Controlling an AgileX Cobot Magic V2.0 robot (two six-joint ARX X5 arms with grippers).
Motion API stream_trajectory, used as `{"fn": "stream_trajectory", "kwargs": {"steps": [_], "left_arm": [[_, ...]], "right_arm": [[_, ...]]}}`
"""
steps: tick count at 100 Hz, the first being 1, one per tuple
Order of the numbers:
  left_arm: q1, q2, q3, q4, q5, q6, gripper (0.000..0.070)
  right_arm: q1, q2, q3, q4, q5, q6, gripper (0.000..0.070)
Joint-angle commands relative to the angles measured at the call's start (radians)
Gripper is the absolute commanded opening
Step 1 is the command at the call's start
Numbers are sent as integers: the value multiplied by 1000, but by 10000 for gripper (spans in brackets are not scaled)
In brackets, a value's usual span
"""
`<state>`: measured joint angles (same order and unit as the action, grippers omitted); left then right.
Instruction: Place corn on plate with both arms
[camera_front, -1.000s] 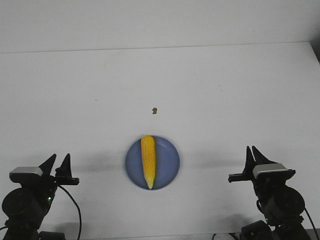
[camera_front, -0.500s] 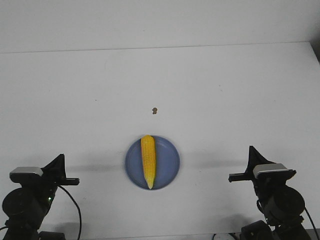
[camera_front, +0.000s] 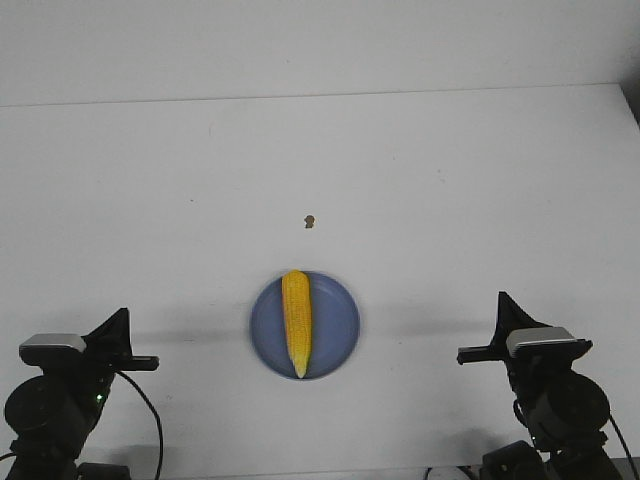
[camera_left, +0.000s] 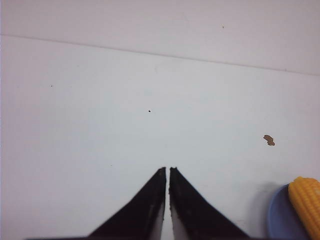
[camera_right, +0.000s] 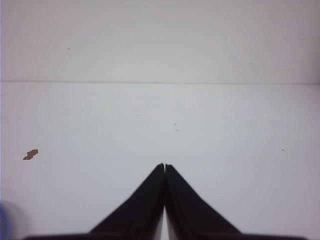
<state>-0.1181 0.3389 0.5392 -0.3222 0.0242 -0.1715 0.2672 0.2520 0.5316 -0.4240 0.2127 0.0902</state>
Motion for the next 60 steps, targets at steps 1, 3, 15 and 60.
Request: {"fn": "stream_trajectory", "kwargs": {"steps": [1, 3, 15, 60], "left_arm": [[0, -3, 7, 10, -4, 2, 12], [0, -6, 7, 12, -10, 8, 12], [0, -30, -14, 49, -55, 22, 12], [0, -260, -369, 317, -50, 27, 12]], "right_arm": [[2, 4, 6, 12, 0, 7, 0], [2, 4, 6, 12, 0, 7, 0], [2, 4, 6, 12, 0, 7, 0], [2, 4, 6, 12, 0, 7, 0]]}}
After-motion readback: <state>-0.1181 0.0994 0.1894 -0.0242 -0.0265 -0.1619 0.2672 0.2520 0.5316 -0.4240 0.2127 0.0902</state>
